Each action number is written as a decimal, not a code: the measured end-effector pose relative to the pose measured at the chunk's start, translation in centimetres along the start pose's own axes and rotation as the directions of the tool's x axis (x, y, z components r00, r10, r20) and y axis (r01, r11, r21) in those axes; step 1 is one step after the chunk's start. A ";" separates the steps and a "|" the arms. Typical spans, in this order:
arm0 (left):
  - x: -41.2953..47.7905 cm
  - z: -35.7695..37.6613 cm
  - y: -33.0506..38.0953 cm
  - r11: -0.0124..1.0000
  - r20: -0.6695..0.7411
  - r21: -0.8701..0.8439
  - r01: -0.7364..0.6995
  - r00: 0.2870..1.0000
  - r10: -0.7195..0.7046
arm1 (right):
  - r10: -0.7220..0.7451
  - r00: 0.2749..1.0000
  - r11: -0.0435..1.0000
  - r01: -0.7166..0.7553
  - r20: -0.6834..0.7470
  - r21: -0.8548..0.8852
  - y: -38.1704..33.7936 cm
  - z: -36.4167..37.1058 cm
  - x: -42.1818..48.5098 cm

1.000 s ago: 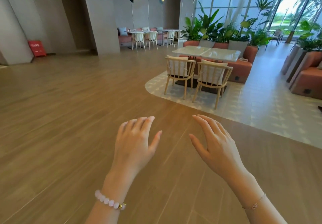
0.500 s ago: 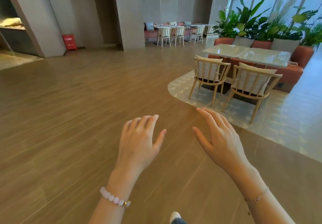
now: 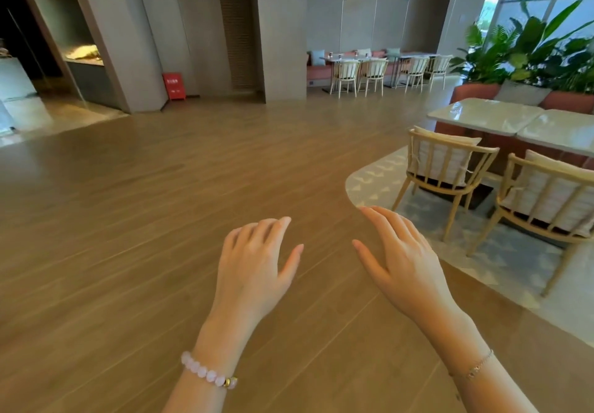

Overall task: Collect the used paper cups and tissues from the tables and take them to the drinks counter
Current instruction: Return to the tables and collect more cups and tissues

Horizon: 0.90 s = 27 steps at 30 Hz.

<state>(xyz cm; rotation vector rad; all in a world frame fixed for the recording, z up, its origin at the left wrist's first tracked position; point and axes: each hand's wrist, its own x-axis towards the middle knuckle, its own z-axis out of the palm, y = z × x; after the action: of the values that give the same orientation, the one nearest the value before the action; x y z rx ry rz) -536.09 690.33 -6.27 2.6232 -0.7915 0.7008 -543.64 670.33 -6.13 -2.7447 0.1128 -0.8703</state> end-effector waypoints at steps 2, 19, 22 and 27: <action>3.1 1.9 -1.2 1.000 0.005 0.010 0.011 1.000 -0.011 | -0.013 1.000 1.000 0.013 0.007 0.001 1.3 1.9 3.3; 35.1 19.2 -16.0 0.997 -0.006 -0.020 -0.077 0.997 0.077 | 0.057 0.998 0.997 -0.059 -0.033 -0.056 9.6 22.0 33.7; 40.4 21.7 -18.6 0.996 -0.004 -0.033 -0.083 0.997 0.083 | 0.075 0.996 0.995 -0.078 -0.046 -0.058 10.8 24.9 39.2; 47.1 25.7 -21.9 0.996 0.005 -0.051 -0.077 0.997 0.078 | 0.062 0.997 0.996 -0.066 -0.052 -0.059 13.0 29.1 46.4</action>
<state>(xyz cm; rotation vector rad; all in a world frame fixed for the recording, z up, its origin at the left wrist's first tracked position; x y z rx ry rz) -479.76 676.75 -5.76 2.5625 -0.9056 0.6834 -488.94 657.21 -6.75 -2.7586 0.2392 -0.9336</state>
